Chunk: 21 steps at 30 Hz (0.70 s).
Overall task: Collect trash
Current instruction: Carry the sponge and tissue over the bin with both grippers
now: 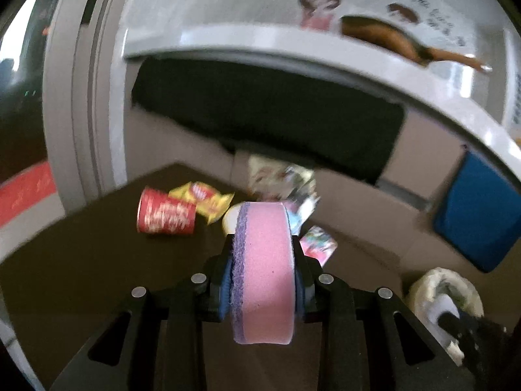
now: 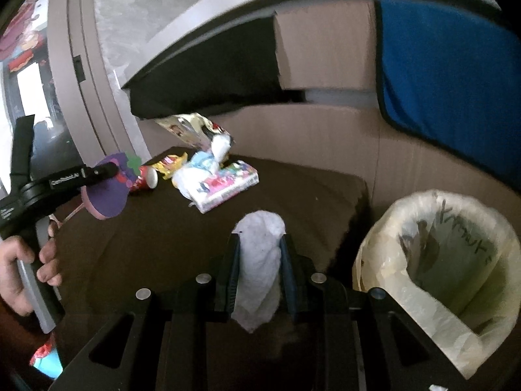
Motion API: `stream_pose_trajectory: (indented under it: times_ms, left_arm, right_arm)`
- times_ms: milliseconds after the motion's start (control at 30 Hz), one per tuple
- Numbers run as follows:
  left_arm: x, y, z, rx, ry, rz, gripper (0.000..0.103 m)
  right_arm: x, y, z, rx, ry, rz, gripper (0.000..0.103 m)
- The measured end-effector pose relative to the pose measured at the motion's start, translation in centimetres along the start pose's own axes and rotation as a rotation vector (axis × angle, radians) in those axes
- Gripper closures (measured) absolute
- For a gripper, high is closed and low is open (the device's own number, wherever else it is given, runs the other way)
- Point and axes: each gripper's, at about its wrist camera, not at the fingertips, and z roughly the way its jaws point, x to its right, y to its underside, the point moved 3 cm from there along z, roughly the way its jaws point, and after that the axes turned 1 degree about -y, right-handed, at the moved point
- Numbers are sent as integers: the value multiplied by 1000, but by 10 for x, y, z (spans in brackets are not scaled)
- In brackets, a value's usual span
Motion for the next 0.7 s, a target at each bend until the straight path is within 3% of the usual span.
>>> stream_pose_trajectory:
  times_ms: [167, 467, 700]
  left_arm:
    - [29, -12, -50, 125, 66, 97, 72]
    - [83, -28, -96, 182, 220, 145, 72]
    - [144, -32, -114, 180, 335, 186, 72]
  right_arm:
    - [-12, -21, -31, 73, 21, -46, 80]
    - [-9, -58, -102, 223, 89, -90, 80]
    - [10, -70, -157, 320, 187, -107, 80]
